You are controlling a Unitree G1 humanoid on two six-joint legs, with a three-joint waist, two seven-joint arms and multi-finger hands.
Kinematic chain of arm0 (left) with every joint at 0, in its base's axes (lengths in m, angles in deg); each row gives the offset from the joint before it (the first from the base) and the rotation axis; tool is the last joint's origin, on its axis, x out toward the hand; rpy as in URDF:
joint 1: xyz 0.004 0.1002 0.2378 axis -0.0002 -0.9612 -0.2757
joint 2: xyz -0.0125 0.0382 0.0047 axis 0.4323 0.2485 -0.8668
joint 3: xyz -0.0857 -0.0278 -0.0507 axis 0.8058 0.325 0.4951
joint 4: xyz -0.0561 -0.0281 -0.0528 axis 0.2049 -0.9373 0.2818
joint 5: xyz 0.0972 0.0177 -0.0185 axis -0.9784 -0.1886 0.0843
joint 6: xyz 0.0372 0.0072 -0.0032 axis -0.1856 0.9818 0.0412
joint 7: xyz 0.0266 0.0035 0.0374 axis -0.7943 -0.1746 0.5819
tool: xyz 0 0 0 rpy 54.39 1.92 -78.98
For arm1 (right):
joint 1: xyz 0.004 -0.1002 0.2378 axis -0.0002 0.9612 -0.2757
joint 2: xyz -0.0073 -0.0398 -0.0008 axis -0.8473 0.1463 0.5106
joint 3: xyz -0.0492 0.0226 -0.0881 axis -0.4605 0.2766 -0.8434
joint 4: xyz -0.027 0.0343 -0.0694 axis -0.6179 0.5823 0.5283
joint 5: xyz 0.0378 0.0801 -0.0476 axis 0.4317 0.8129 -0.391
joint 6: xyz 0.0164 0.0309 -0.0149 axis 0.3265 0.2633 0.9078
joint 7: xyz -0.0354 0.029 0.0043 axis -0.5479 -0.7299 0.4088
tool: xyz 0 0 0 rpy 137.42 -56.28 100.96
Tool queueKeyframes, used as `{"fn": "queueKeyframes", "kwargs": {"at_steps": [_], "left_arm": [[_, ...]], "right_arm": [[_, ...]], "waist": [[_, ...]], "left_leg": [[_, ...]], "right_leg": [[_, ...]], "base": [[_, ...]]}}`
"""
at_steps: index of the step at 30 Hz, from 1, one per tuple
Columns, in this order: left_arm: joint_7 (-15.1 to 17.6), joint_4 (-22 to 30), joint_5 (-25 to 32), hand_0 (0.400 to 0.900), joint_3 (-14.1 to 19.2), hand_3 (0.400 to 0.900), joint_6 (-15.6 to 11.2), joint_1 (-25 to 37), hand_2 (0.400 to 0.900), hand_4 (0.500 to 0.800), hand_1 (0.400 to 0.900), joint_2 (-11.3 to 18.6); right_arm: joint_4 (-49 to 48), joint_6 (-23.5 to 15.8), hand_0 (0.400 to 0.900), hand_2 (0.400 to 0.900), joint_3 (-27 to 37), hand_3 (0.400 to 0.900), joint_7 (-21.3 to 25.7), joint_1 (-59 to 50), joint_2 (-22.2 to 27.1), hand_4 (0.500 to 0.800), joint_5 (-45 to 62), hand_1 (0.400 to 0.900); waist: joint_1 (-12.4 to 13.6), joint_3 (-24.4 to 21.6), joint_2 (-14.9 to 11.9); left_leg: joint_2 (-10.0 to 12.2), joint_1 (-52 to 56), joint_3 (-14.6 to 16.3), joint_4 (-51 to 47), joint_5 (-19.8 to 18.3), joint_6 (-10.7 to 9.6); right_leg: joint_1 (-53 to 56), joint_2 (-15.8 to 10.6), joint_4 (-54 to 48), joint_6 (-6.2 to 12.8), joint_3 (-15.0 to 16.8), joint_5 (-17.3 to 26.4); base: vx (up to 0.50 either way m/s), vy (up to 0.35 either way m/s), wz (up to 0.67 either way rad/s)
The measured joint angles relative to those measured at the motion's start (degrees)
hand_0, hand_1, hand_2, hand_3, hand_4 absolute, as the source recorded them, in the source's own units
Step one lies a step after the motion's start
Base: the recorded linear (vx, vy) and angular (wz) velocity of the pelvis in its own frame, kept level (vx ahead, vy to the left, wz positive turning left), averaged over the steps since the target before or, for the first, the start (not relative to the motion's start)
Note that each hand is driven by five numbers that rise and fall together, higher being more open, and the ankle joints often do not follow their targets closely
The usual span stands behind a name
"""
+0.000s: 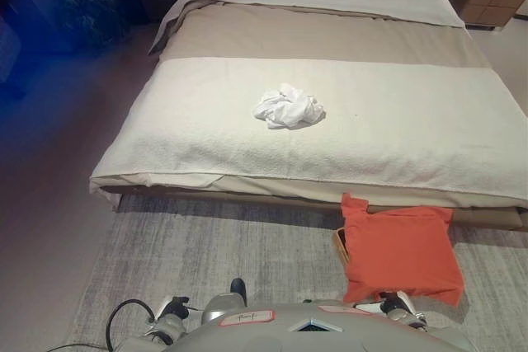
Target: Put the clothes on the bed into the basket.
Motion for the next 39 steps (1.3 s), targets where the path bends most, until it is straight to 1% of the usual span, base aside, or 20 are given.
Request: {"fn": "queueKeyframes", "kwargs": {"at_steps": [3,9,22,33,37,39], "left_arm": [[0.0,0.0,0.0,0.9,0.0,0.9,0.0,0.0,0.9,0.8,0.9,0.0],[0.0,0.0,0.3,0.9,1.0,0.9,0.0,-0.1,0.9,0.8,0.9,0.0],[0.0,0.0,1.0,0.9,1.0,0.9,0.0,-0.1,0.9,0.8,0.9,0.0],[0.0,0.0,1.2,0.9,1.1,0.9,0.0,0.0,0.9,0.8,0.9,0.0],[0.0,-0.1,1.3,0.9,1.1,0.9,0.0,0.8,0.9,0.8,0.9,0.3],[0.0,-0.1,1.5,0.9,1.1,0.9,0.1,1.7,0.9,0.8,0.9,0.8]], "right_arm": [[0.0,0.0,0.9,0.9,0.0,0.9,0.0,0.0,0.1,0.8,0.0,0.9],[0.0,0.0,0.9,0.9,0.0,0.9,0.0,0.0,0.6,0.8,0.0,0.9],[-0.1,0.0,0.9,0.9,-0.1,0.9,0.0,-0.3,1.1,0.8,-1.2,0.9],[0.0,0.0,0.9,0.9,-1.0,0.9,0.0,-0.9,1.1,0.8,-1.8,0.9],[0.0,0.0,0.9,0.9,-1.1,0.9,0.0,-2.1,1.2,0.8,-1.7,0.9],[-0.1,-0.2,0.9,0.9,-1.3,0.9,0.0,-3.2,1.2,0.8,-1.6,0.9]], "waist": [[0.0,0.0,0.0],[0.0,0.3,-0.1],[0.0,1.8,0.1],[0.0,2.2,-0.1],[-0.1,3.4,0.4],[-0.1,4.1,0.9]], "left_leg": [[0.0,0.0,0.0,0.0,0.0,0.0],[0.0,-0.1,0.0,0.0,0.0,0.0],[0.1,-0.2,-0.1,0.0,0.0,0.0],[0.2,-0.1,-0.5,0.0,0.0,-0.1],[0.8,-1.0,-0.5,0.0,0.2,-0.4],[1.6,-2.8,-1.0,0.2,0.5,-0.7]], "right_leg": [[0.0,0.0,0.0,0.0,0.0,0.0],[0.0,0.0,-0.1,0.01,0.0,0.0],[0.1,0.2,-0.4,0.0,-0.2,0.0],[0.3,0.3,-0.3,0.0,-0.5,0.0],[-1.7,0.7,1.9,-0.58,0.0,-0.4],[-4.4,1.4,4.4,-1.05,0.1,-1.4]], "base": [[0.0,0.0,0.0],[0.0,0.0,0.0],[0.0,-0.002,0.01],[-0.01,-0.012,0.0],[-0.08,-0.093,0.05],[-0.06,-0.202,0.08]]}}
